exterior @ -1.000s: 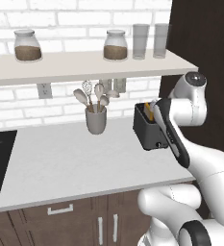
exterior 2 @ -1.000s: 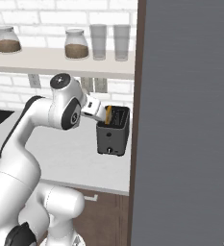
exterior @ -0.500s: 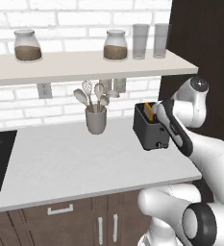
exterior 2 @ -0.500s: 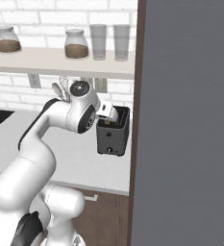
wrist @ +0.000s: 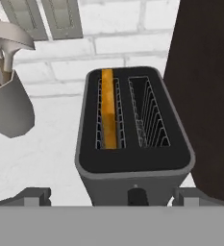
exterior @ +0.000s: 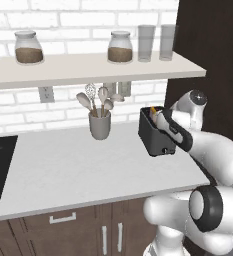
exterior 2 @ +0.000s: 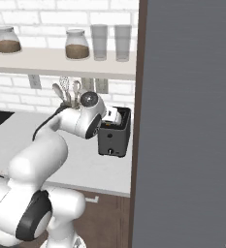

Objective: Start the toaster. Once the lever pops up, take the bread to the plate on the dining counter.

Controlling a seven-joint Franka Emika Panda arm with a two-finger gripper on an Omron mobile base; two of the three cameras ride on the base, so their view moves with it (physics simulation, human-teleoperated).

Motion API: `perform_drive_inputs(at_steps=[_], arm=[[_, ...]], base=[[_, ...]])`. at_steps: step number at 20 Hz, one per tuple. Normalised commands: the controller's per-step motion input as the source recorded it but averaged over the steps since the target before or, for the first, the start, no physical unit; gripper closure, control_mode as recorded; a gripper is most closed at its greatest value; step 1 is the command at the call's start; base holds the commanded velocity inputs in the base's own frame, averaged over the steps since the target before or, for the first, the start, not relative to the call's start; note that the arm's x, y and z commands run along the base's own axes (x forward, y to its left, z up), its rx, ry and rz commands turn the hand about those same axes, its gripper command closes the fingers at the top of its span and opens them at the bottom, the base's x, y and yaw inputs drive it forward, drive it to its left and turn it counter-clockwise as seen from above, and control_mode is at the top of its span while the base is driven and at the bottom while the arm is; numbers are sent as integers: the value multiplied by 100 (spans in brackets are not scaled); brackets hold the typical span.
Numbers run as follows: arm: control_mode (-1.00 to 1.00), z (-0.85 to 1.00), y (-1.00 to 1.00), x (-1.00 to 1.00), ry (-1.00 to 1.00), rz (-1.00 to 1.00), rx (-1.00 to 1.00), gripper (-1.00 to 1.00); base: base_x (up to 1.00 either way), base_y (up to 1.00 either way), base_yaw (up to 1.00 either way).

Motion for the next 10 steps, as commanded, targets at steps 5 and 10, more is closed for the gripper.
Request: perform_drive_inputs(at_steps=[5,10], arm=[[-100,-28,15,59,0,0,0,-100],[-100,-22,1,59,0,0,0,-100]], base=[[0,0,0],[0,0,0]])
